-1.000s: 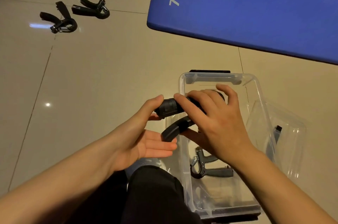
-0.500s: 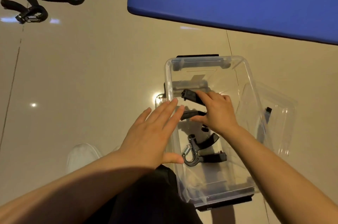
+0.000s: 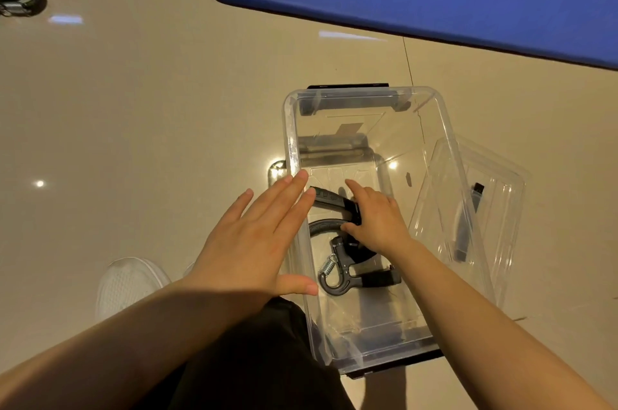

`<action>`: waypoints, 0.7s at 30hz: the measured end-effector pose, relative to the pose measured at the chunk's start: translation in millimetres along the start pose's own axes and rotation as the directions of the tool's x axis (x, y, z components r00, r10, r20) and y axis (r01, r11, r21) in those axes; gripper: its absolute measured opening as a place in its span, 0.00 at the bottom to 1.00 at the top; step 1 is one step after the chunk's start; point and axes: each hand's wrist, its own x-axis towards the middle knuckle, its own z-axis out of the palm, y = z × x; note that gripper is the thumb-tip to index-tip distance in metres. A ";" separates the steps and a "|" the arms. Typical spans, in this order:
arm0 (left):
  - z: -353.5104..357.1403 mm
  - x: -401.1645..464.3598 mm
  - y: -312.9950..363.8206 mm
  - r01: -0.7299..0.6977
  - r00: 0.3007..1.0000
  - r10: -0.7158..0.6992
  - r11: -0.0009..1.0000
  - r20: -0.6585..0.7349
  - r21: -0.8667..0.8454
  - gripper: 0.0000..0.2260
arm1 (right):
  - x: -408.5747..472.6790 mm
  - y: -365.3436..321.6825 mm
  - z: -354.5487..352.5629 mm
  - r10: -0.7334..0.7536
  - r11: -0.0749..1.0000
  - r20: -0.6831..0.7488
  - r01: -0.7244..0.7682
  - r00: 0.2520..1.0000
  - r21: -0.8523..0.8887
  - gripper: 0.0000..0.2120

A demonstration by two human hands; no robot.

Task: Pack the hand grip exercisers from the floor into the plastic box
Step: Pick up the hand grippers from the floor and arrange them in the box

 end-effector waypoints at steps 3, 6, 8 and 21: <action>-0.6 0.6 0.9 0.010 1.000 -0.010 1.000 -0.009 0.013 0.46 | 0.9 -0.4 2.2 -0.024 0.998 0.016 0.025 1.000 -0.057 0.32; 0.1 1.5 0.9 0.012 1.000 -0.012 0.999 -0.010 0.031 0.46 | 5.3 -1.3 0.1 -0.009 1.000 0.040 0.010 0.999 -0.012 0.31; -0.1 1.7 1.1 0.014 1.000 -0.014 0.999 -0.020 0.045 0.45 | 8.5 -1.6 -2.6 -0.018 1.000 0.080 0.017 0.997 0.011 0.32; -1.5 2.4 1.0 0.017 1.000 -0.016 0.998 -0.027 0.061 0.45 | 8.5 -3.7 -4.6 -0.064 0.998 0.106 0.065 0.992 -0.006 0.32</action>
